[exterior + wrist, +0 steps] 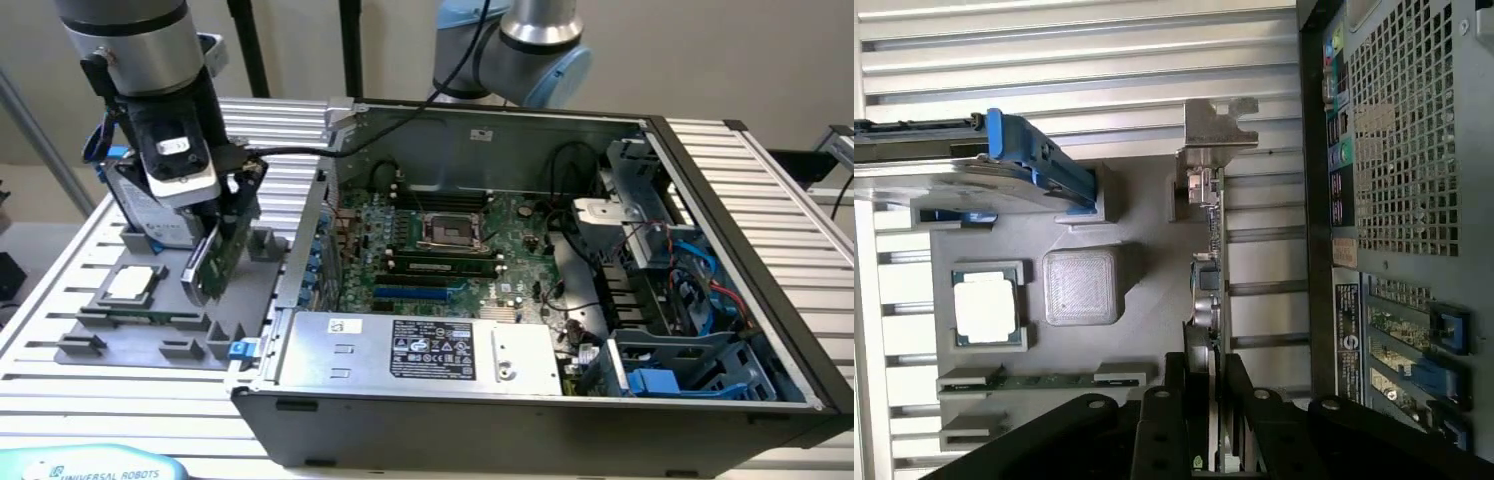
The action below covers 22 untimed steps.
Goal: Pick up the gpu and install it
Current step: 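Pick up the gpu and move the gpu toward the slot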
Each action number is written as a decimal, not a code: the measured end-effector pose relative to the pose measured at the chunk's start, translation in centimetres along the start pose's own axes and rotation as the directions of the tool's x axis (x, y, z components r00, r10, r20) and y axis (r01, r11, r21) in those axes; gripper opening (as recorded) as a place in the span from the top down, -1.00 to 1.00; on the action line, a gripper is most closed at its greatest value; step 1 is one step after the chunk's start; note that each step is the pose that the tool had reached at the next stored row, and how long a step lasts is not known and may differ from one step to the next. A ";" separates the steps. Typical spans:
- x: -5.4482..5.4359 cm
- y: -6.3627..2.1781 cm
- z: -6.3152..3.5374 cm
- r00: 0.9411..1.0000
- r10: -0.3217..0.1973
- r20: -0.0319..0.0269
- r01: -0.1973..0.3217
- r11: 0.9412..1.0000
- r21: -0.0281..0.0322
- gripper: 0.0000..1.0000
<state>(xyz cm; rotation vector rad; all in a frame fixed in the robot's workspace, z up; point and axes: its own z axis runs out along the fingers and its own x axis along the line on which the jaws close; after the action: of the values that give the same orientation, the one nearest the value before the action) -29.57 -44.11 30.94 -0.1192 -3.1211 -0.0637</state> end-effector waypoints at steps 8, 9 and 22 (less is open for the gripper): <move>-0.2 0.17 -3.64 1.000 -0.005 0.000 0.005 1.000 0.000 0.47; -0.3 0.19 -4.09 1.000 -0.006 -0.001 0.006 1.000 0.000 0.47; -3.3 0.67 -10.05 1.000 -0.029 -0.004 0.029 1.000 -0.005 0.47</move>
<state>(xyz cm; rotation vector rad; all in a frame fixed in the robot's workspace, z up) -26.07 -44.11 40.94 -0.0743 -3.1194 -0.0726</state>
